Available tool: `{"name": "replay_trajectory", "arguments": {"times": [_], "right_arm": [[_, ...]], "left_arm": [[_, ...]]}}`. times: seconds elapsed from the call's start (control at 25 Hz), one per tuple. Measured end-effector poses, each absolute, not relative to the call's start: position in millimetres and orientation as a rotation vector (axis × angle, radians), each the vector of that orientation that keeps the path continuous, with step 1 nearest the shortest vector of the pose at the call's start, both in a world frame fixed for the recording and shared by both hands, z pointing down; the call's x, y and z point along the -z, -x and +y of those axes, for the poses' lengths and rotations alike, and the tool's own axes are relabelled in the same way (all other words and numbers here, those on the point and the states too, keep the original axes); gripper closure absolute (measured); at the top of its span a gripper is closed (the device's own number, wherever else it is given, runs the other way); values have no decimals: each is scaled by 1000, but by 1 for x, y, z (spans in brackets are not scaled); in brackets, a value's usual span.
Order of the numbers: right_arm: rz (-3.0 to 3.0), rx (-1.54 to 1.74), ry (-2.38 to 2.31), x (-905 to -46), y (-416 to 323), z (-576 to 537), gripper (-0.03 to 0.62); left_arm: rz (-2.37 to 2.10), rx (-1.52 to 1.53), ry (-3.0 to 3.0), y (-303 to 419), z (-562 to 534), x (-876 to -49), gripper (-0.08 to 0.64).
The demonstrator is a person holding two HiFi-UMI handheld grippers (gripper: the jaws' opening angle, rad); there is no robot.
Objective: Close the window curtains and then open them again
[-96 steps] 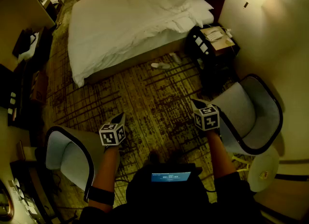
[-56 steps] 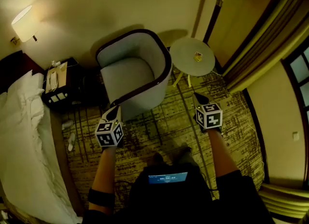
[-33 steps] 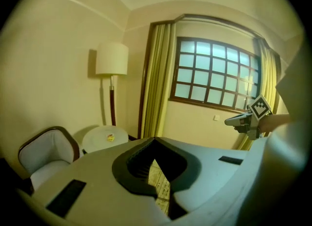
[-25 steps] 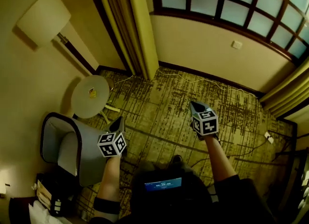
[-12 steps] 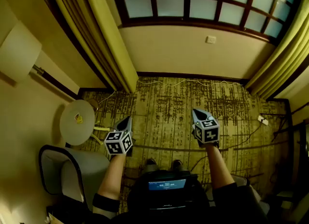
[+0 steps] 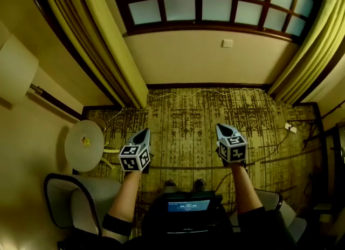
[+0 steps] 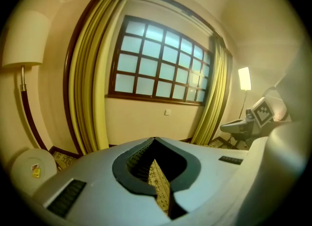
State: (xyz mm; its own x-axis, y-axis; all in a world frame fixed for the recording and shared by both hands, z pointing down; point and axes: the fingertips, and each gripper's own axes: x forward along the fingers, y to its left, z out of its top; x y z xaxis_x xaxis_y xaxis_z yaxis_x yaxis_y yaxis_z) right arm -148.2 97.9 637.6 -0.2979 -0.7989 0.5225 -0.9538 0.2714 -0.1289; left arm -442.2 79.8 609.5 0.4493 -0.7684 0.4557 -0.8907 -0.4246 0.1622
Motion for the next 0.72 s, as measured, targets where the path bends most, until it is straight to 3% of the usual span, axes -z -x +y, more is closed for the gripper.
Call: {"name": "replay_trajectory", "arguments": {"times": [0.24, 0.72], "right_arm": [[-2244, -575, -1558, -623, 177, 88, 586], [-2412, -377, -1404, -556, 325, 26, 586]], "left_arm": [[-1412, -423, -2376, 443, 66, -593, 574], [-1547, -266, -2463, 516, 2, -497, 572]]}}
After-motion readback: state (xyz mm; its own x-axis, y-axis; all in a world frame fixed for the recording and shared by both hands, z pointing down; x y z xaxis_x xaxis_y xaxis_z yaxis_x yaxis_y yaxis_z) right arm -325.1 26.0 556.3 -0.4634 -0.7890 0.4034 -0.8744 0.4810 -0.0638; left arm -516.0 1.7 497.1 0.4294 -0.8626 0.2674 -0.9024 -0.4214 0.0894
